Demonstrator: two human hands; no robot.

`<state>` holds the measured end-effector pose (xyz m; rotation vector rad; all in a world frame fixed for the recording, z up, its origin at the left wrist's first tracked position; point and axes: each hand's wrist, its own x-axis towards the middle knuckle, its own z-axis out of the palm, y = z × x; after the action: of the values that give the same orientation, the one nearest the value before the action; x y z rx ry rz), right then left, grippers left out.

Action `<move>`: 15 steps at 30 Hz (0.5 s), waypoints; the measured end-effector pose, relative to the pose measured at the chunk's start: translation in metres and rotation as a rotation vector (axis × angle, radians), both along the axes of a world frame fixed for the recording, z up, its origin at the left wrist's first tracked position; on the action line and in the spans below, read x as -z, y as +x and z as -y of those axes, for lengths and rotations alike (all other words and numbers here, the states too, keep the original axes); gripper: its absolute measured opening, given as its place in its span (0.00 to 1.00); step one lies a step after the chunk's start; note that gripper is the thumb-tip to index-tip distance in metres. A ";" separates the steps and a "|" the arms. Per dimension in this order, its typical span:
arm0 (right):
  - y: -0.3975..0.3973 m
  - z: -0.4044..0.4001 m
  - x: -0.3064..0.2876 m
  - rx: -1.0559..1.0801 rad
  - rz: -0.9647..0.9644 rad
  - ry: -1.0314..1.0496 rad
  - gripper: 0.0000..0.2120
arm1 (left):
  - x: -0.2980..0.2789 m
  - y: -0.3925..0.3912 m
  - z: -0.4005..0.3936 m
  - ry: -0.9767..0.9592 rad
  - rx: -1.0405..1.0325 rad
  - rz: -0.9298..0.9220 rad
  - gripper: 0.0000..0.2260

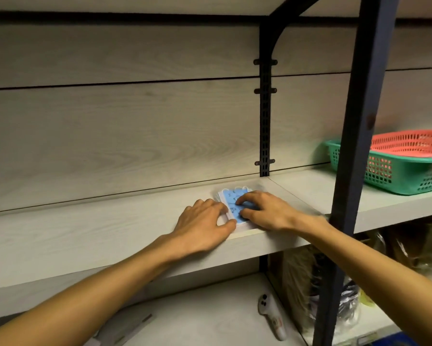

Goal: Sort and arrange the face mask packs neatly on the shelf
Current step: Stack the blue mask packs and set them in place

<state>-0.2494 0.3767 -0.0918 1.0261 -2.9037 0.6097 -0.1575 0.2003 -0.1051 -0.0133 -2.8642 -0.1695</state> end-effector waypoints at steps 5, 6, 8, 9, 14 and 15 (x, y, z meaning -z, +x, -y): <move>0.001 0.001 -0.016 -0.002 0.071 0.022 0.18 | -0.006 0.002 0.000 0.044 0.003 0.051 0.22; 0.002 0.003 -0.021 -0.004 0.080 0.039 0.17 | -0.009 0.005 0.002 0.078 0.008 0.061 0.23; 0.007 0.009 -0.030 -0.008 -0.003 0.092 0.19 | -0.014 0.016 0.012 0.072 0.004 0.051 0.25; 0.012 0.015 -0.032 -0.017 -0.088 0.117 0.21 | -0.017 0.024 0.021 0.033 -0.009 0.033 0.26; 0.057 0.073 -0.025 -0.120 -0.317 0.105 0.27 | -0.026 0.084 0.084 -0.071 -0.146 0.031 0.31; 0.070 0.090 -0.024 -0.144 -0.339 0.085 0.29 | -0.026 0.100 0.100 -0.071 -0.175 0.035 0.32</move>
<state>-0.1795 0.2867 -0.0683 1.2209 -2.5963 0.2813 -0.0576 0.1007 -0.0795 0.2276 -2.8864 -0.0335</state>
